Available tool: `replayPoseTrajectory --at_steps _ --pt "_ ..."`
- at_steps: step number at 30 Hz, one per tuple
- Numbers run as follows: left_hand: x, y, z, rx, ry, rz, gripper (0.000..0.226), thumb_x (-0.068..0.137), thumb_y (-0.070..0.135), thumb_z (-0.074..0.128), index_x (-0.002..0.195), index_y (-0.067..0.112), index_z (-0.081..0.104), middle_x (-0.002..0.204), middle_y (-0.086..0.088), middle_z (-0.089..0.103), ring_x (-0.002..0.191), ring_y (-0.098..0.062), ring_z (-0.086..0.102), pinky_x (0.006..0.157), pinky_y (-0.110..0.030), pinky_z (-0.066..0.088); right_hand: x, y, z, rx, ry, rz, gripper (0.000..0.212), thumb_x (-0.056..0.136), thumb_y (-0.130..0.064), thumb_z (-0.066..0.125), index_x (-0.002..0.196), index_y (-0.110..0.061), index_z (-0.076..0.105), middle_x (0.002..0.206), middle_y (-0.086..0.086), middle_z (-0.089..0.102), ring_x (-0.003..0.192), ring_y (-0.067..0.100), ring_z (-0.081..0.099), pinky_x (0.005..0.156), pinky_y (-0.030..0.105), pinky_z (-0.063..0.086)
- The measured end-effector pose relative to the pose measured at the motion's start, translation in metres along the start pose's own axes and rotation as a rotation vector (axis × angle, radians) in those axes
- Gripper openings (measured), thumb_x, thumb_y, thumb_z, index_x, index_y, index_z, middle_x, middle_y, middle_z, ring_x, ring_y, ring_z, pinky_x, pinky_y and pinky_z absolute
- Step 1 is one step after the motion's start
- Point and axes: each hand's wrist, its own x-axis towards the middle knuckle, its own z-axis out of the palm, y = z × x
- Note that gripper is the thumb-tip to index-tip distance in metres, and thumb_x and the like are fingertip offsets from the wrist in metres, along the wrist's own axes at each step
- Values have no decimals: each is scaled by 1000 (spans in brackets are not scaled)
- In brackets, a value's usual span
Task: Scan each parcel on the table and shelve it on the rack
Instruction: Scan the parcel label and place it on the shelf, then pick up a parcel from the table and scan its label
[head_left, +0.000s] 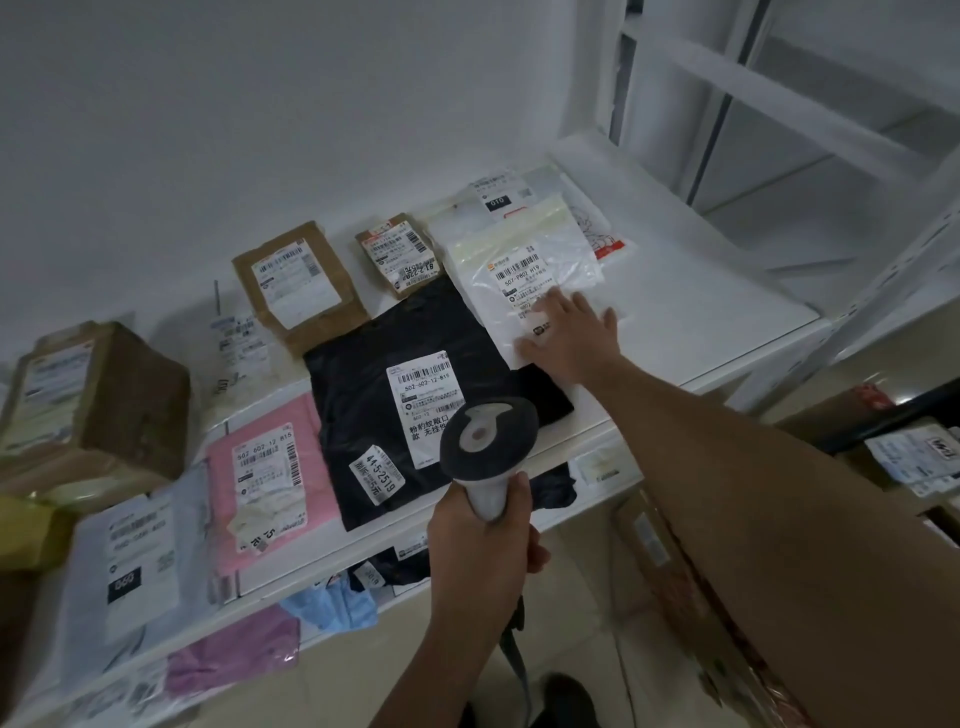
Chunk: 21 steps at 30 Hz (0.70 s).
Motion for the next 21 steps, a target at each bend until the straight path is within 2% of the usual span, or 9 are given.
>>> replayPoseTrajectory --at_steps 3,8,11,14,16,21 --pt "3 -1 -2 -8 21 -11 30 93 23 64 85 -6 60 52 -6 61 42 -20 61 45 -28 54 4 2 -1 34 -32 -18 66 90 -59 46 146 -28 30 160 -3 19 149 23 11 117 60 4" --pt "-1 2 -1 -5 17 -26 31 93 25 64 85 -4 60 51 -5 62 43 -19 63 46 -28 54 -35 15 -4 141 141 90 53 99 -45 36 147 -23 30 150 1 39 144 21 27 116 62 5" --pt "-2 4 3 -26 27 -23 31 93 24 64 86 -6 60 52 -8 61 42 -19 62 42 -22 48 -67 13 0 57 205 114 52 99 -46 34 147 -27 31 145 2 44 139 23 35 114 64 10" --pt "-5 7 5 -29 15 -19 32 93 24 64 86 -7 60 52 -9 61 42 -20 61 41 -20 46 -80 1 7 -49 117 45 53 95 -57 37 145 -39 33 149 -1 36 144 26 23 112 68 8" --pt "-6 8 3 -25 21 -15 32 94 24 64 87 -8 61 55 -13 63 41 -19 62 40 -20 45 -79 -9 9 -81 70 29 54 94 -60 38 144 -41 34 153 -2 30 147 29 15 111 70 6" --pt "-6 5 -8 -21 68 -27 34 94 25 63 87 -8 60 58 -15 64 42 -20 63 43 -24 50 -71 -24 11 -135 53 24 55 93 -61 41 143 -39 36 151 -1 31 143 30 20 110 71 13"
